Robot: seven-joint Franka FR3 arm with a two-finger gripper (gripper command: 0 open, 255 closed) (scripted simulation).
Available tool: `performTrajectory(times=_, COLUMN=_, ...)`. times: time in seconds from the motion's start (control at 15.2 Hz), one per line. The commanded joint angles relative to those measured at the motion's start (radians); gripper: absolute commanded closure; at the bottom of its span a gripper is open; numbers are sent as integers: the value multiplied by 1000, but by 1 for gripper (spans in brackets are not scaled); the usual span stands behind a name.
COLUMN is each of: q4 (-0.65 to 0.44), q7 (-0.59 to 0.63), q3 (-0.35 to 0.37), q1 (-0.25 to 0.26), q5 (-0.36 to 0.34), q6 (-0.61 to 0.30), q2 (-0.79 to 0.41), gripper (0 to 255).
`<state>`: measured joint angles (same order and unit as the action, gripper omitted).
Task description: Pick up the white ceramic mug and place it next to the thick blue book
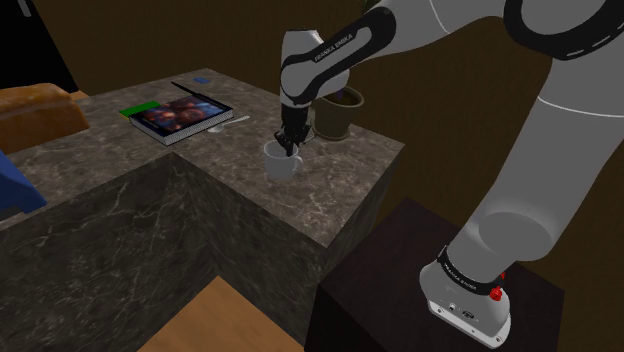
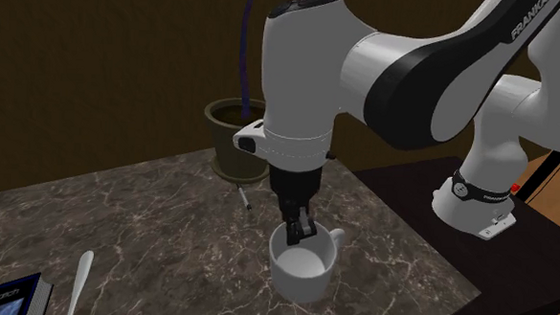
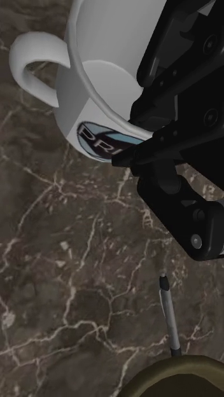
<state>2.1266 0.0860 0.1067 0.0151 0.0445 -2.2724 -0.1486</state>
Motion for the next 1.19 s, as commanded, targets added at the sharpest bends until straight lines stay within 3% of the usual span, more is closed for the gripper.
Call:
performTrajectory(times=0.0, q4=-7, q7=0, q3=0, q1=-1, q5=1, q6=22, q2=16, gripper=255)
performTrajectory(times=1.12, q4=-126, q7=3, q3=0, q1=-4, q5=7, q6=238, q2=113, gripper=255)
